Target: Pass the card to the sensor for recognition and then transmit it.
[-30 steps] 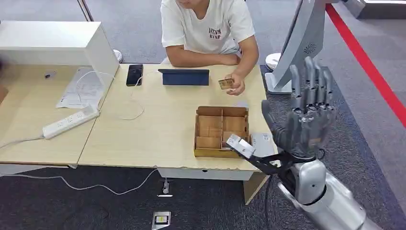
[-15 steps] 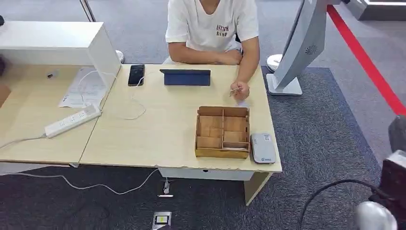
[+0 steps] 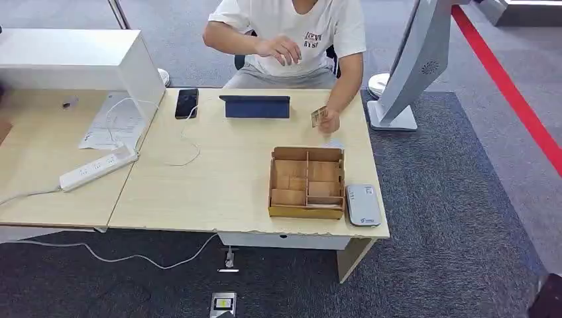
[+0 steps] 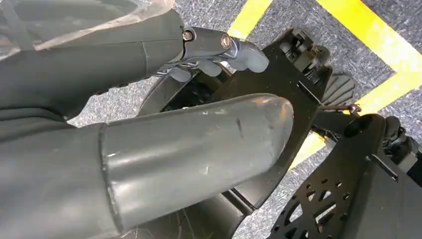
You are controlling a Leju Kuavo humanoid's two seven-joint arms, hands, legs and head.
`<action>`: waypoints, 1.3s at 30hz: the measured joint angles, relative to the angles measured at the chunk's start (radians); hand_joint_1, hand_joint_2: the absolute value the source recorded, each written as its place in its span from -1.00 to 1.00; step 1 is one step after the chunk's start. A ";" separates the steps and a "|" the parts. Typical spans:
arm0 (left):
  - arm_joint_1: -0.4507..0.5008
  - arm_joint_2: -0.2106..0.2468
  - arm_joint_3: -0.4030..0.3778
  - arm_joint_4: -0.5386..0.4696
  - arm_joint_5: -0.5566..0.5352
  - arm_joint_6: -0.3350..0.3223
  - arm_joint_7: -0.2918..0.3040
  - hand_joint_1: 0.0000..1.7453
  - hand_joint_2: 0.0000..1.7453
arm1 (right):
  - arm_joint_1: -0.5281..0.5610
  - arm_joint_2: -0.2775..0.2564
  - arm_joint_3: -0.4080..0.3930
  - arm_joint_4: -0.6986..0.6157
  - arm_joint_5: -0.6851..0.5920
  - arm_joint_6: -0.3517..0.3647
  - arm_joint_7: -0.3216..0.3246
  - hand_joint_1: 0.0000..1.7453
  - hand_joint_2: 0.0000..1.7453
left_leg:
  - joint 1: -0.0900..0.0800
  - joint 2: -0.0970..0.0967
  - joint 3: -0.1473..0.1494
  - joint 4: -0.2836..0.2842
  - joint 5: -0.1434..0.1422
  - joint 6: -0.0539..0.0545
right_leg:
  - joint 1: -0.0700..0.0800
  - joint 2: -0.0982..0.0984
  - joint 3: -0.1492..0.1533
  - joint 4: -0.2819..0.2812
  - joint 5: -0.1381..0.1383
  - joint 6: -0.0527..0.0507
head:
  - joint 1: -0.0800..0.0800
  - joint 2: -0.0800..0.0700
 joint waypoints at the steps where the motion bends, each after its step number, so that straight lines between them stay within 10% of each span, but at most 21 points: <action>1: -0.001 0.000 0.000 0.000 0.004 0.000 0.000 -1.00 -1.00 | 0.004 0.005 -0.010 0.030 0.000 0.000 0.017 -1.00 1.00 | 0.000 0.000 0.000 0.000 0.000 0.000 | 0.000 0.000 0.000 0.000 0.000 0.000 | 0.001 0.000; 8: 0.000 0.000 0.000 0.000 0.040 0.003 -0.003 -1.00 -1.00 | 0.013 0.019 -0.064 0.314 0.065 0.000 0.098 -1.00 1.00 | 0.002 0.000 0.000 0.000 0.000 0.000 | 0.002 0.000 0.001 0.000 -0.001 -0.001 | 0.002 0.000; 9: 0.000 0.000 0.000 0.000 0.046 0.003 -0.003 -1.00 -1.00 | 0.012 0.013 -0.063 0.370 0.069 0.000 0.122 -1.00 -1.00 | 0.002 0.000 0.000 0.000 0.000 0.000 | 0.002 0.000 0.001 0.000 -0.001 -0.001 | 0.001 0.000; 19: -0.002 0.009 0.000 0.001 0.077 0.001 -0.002 -1.00 -1.00 | -0.011 -0.040 -0.036 0.827 0.054 0.023 0.283 -1.00 -1.00 | 0.001 0.000 0.000 0.000 0.000 -0.001 | 0.001 -0.001 0.001 0.000 -0.001 -0.001 | 0.000 0.000; 27: -0.025 0.008 0.000 0.015 0.066 -0.037 0.040 -1.00 -1.00 | -0.020 -0.055 -0.020 1.043 0.096 0.195 0.485 -1.00 -1.00 | 0.001 0.000 0.000 0.000 0.000 -0.001 | 0.001 -0.001 0.001 0.000 -0.001 -0.001 | 0.001 0.000; 39: -0.048 -0.011 0.000 0.062 0.038 -0.081 0.058 -1.00 -1.00 | -0.025 -0.037 -0.013 1.162 0.159 0.234 0.535 -1.00 -1.00 | 0.001 0.000 0.000 0.000 -0.001 -0.001 | 0.001 -0.001 0.001 0.000 -0.001 -0.001 | 0.001 0.000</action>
